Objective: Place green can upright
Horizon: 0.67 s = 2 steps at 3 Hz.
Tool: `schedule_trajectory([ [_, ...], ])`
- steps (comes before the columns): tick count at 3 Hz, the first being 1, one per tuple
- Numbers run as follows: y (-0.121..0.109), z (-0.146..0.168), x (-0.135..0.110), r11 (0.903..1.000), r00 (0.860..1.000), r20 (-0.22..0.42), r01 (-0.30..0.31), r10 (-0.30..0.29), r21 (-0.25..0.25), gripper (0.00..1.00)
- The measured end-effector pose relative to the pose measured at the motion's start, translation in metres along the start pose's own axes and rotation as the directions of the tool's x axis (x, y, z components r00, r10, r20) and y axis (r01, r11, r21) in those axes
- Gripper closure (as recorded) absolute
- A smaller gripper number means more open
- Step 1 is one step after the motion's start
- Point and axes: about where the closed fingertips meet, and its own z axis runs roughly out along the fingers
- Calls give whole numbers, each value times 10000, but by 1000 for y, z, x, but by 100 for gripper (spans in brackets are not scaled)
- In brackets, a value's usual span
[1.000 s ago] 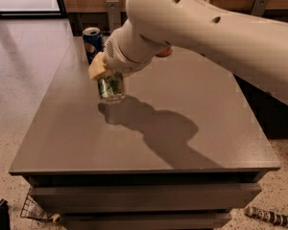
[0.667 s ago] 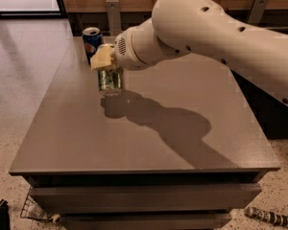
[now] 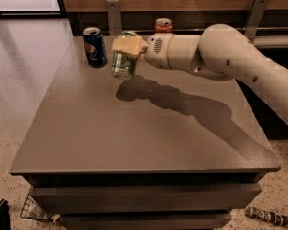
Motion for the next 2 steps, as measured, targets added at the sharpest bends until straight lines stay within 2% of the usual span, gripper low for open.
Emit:
schedule_trajectory([
  [1, -8, -31, 3, 9902, 9911, 604, 1223, -1184, -669, 100],
  [2, 21, -40, 15, 9434, 9511, 967, 3043, -2933, -1318, 100],
])
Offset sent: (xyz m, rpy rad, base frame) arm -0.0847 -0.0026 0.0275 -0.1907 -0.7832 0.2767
